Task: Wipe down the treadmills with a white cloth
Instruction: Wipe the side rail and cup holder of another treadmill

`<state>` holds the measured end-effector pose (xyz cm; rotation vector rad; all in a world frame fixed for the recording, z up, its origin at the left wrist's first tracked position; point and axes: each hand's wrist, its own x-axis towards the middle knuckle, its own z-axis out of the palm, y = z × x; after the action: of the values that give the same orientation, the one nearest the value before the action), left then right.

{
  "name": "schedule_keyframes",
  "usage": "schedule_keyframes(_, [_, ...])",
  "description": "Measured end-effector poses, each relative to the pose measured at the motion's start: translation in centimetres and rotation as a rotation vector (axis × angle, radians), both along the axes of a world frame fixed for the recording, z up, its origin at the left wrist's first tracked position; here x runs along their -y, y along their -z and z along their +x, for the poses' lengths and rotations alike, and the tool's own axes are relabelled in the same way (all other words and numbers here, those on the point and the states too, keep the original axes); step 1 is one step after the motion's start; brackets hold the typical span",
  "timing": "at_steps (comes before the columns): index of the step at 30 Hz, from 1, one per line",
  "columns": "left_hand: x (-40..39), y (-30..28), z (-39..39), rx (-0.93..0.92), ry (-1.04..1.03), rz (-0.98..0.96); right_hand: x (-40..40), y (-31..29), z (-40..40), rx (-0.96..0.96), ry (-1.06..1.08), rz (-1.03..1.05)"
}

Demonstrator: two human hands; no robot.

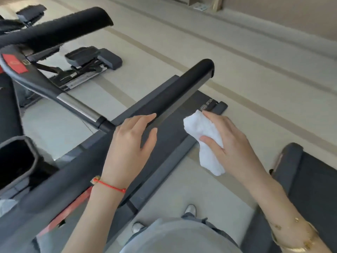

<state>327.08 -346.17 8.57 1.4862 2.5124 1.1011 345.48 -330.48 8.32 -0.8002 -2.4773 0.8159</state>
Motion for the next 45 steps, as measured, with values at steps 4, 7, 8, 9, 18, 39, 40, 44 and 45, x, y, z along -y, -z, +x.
schedule_keyframes(4, [-5.8,0.7,3.8,-0.004,0.087,-0.024,-3.7,0.2,5.1,0.014,0.105,-0.017])
schedule_keyframes(7, [-10.1,0.9,6.6,0.017,0.171,-0.029,-6.1,0.3,8.8,0.032,0.193,-0.027])
schedule_keyframes(8, [-11.4,1.0,7.4,0.018,0.206,-0.031,-6.8,0.3,10.0,0.041,0.221,-0.024])
schedule_keyframes(9, [-12.7,1.1,8.3,0.019,0.242,-0.035,-7.4,0.3,11.2,0.047,0.249,-0.024])
schedule_keyframes(18, [-23.3,1.6,15.0,0.003,0.554,-0.082,-11.0,1.2,20.1,0.050,0.552,-0.062])
schedule_keyframes(39, [-49.7,2.6,32.8,-0.060,1.539,-0.001,-17.2,1.6,28.8,-0.038,1.428,-0.125])
schedule_keyframes(40, [-50.4,2.4,34.1,-0.060,1.598,0.001,-17.3,1.6,29.1,-0.038,1.477,-0.110])
schedule_keyframes(44, [-51.7,2.0,38.7,-0.042,1.797,0.020,-16.7,1.3,30.4,-0.053,1.679,-0.073])
schedule_keyframes(45, [-51.9,1.9,39.8,-0.032,1.836,0.026,-16.5,1.2,30.7,-0.042,1.726,-0.058])
